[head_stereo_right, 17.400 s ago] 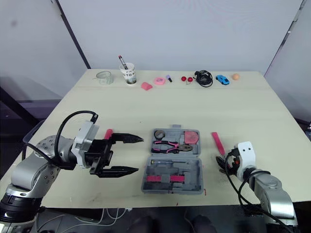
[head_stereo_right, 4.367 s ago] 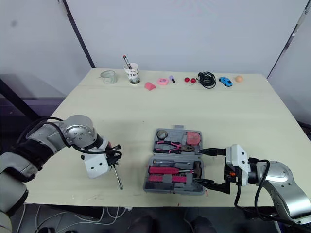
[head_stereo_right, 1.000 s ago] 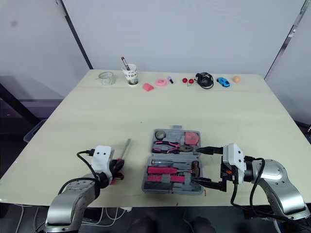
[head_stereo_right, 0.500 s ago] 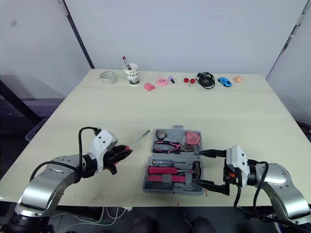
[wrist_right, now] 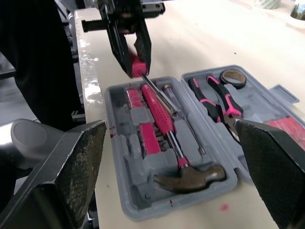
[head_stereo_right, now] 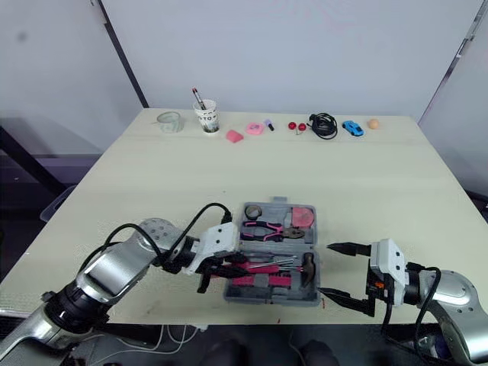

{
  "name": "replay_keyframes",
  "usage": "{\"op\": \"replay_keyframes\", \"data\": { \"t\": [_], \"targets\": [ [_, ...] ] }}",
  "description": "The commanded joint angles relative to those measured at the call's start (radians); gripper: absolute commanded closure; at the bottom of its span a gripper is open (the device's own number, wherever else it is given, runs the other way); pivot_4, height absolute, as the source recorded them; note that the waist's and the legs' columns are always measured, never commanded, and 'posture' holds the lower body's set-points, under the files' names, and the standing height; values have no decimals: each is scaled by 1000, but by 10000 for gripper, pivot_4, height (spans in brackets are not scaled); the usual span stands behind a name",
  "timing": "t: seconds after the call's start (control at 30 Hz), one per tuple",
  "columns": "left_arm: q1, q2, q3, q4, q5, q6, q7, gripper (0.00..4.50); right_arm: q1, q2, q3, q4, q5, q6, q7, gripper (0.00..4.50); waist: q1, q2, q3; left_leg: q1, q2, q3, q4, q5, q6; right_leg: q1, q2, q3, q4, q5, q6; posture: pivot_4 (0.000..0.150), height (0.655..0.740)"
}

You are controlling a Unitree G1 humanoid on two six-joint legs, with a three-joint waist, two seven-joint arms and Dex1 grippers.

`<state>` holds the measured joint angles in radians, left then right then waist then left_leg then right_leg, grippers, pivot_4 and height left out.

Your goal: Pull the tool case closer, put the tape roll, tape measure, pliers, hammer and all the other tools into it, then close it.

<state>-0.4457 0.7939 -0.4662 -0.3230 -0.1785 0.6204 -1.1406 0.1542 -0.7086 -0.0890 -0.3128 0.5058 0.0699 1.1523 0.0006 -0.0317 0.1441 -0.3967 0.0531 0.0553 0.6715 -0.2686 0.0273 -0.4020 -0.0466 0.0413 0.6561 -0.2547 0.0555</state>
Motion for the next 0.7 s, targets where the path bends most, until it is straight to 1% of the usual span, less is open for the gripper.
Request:
{"op": "replay_keyframes", "data": {
  "t": [0.03, 0.23, 0.7],
  "targets": [
    [-28, -12, -47, -7, 25, -8, -33, 39301, 20, -15, -41, -10, 11, -27, 17, 0, -1, 0, 0, 0, 0, 0, 0, 0, 0, 0, 0, 0, 0, 0, 0, 1500, 7400],
    [-68, -62, -136, 19, 71, 74, -39, 39301, 57, -13, -43, -5, 1, -53, 24, 0, 12, 0, 0, 0, 0, 0, 0, 0, 0, 0, 0, 0, 0, 0, 0, 1500, 7400],
    [-176, -115, -257, 27, 134, 124, -100, 39301, 77, -10, -33, -40, 0, -43, 0, 0, 13, 0, 0, 0, 0, 0, 1, 0, 0, 0, 0, 0, 0, 0, 0, 1500, 7400]
  ]
}}
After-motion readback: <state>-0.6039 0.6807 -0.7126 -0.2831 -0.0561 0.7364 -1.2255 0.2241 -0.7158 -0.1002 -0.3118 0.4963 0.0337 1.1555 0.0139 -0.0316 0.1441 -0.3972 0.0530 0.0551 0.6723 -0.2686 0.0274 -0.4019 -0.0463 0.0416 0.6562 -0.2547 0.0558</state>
